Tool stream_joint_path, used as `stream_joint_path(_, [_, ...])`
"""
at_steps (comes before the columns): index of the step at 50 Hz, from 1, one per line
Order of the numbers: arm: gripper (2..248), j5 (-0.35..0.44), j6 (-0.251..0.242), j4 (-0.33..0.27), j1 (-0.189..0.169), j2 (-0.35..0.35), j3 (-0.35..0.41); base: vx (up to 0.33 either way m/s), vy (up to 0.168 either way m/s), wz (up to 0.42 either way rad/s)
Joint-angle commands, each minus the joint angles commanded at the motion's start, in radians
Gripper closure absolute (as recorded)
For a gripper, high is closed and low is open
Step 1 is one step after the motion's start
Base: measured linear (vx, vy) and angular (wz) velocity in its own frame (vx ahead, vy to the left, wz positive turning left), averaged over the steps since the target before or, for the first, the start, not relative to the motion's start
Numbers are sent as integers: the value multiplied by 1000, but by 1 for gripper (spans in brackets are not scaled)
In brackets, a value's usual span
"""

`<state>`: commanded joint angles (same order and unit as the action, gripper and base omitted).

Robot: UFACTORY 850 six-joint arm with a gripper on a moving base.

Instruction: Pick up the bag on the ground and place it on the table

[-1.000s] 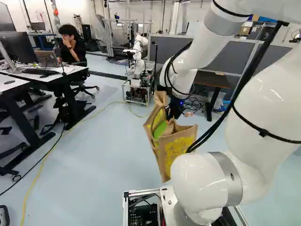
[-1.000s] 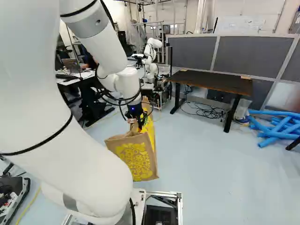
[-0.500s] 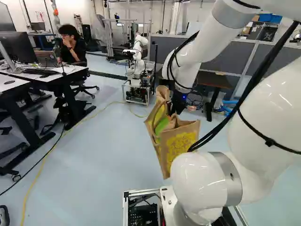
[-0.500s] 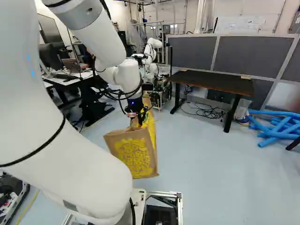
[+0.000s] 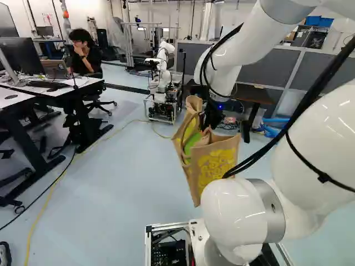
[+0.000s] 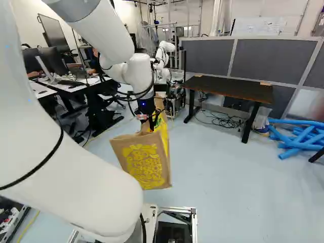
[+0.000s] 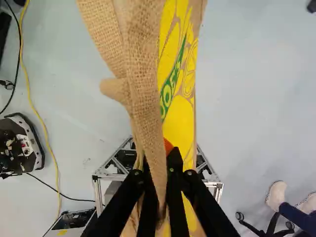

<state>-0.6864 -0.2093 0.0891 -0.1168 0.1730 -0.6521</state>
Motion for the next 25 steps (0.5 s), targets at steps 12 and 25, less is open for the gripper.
stream_joint_path(12, [227,-41,0,0,-9,19,-25,0,0,0])
stream_joint_path(25, [227,-84,0,0,-15,37,-54,0,0,0])
